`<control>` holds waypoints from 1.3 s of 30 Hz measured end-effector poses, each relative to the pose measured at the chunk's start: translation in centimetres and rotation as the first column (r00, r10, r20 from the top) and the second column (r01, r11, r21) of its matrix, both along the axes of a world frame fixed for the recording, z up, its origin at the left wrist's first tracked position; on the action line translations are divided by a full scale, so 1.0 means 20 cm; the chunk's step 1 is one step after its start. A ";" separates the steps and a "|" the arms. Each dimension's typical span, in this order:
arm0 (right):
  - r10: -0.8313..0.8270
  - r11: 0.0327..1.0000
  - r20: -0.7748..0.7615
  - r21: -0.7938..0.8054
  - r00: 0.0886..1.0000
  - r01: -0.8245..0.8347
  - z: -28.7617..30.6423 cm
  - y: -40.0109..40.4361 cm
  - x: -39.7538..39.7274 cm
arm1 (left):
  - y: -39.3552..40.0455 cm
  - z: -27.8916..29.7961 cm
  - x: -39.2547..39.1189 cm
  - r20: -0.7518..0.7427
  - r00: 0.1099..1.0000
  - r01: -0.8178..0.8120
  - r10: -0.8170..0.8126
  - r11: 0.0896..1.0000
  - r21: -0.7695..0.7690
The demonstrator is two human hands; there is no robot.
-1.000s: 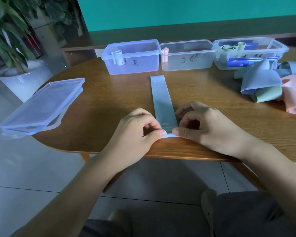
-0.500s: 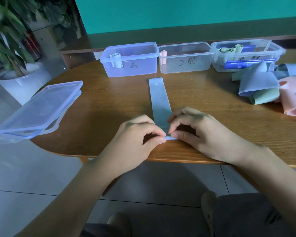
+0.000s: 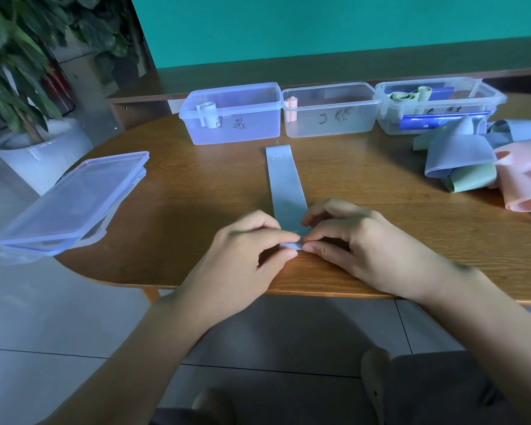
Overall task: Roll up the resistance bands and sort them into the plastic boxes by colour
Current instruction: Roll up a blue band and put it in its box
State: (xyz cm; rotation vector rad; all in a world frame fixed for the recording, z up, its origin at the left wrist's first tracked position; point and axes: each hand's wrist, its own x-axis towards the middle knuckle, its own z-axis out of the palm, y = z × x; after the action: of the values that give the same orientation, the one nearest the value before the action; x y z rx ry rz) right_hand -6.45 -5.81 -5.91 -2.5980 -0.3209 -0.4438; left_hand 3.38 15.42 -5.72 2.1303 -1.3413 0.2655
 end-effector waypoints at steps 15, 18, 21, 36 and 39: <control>-0.092 0.995 0.117 -0.012 0.989 0.094 -0.03 0.01 0.01 | -0.03 0.00 0.03 -0.016 1.000 -0.009 0.009 1.000 0.022; -0.072 0.996 0.099 -0.047 0.993 0.077 -0.03 0.01 0.01 | -0.04 0.00 0.03 -0.017 1.000 -0.018 0.019 1.000 0.023; -0.070 0.996 0.081 -0.051 0.994 0.074 -0.02 0.00 0.02 | -0.04 0.00 0.03 -0.007 0.999 -0.052 0.052 0.998 0.046; -0.116 0.992 0.101 -0.046 0.988 0.121 -0.04 -0.01 0.04 | -0.07 -0.01 0.06 -0.010 0.998 -0.066 0.067 0.997 0.026; -0.131 0.991 0.112 -0.024 0.985 0.135 -0.03 -0.01 0.04 | -0.07 -0.01 0.07 0.012 0.997 -0.070 0.070 0.997 0.034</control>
State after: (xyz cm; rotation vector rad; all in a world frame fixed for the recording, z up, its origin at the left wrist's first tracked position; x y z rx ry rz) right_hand -5.63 -5.91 -6.56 -2.6407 -0.1925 -0.6354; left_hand 4.75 13.96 -5.97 2.2100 -1.2874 0.2847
